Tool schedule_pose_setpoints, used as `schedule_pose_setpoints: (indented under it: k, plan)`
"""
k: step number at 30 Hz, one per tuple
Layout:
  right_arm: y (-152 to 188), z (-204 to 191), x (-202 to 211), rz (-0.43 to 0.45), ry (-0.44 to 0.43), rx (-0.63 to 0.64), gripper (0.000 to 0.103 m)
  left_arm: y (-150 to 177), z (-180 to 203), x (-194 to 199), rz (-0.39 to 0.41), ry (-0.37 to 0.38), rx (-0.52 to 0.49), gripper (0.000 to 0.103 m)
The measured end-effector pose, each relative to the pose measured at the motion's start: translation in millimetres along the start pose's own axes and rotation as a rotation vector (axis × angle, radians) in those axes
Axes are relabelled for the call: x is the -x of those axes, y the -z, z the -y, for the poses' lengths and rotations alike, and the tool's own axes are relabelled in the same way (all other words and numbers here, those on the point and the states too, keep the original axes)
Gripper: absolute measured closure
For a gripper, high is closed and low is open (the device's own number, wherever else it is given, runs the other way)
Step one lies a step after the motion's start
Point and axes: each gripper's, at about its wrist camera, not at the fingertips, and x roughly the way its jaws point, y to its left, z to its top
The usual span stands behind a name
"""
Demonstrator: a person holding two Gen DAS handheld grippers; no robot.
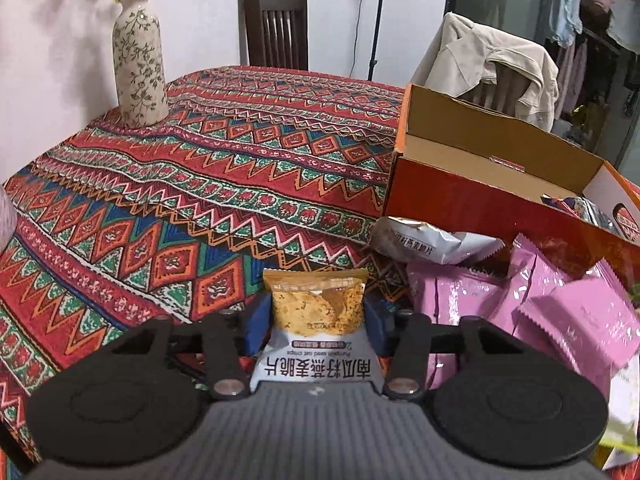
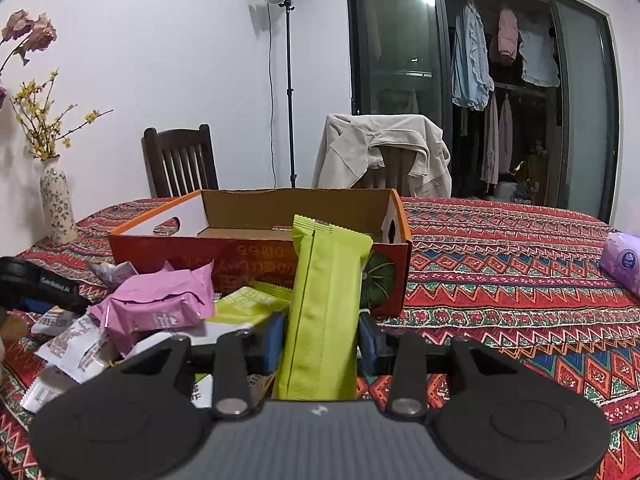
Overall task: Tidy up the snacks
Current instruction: 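Grasp the yellow cracker bag with the left tool while the right tool grasps the yellow-green bar, then carry both snacks over the box and release them inside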
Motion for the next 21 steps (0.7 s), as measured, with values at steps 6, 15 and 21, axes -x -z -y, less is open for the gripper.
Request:
schedule_pose_setpoints:
  k: [6,15,21]
  plan:
    - [0.2,-0.2,-0.4,0.002,0.001,0.001,0.065,7.4,-10.0,10.7,0.037,0.021,0.0,0.056]
    - [-1.6,-4.1,2.6,0.024,0.007,0.021,0.065,6.3,-11.0,48.0,0.167,0.106,-0.018,0.056]
    - [-14.8,-8.9,13.0,0.047,0.0,0.035,0.065,-4.5,3.9,69.5,0.238,0.172,-0.046,0.056]
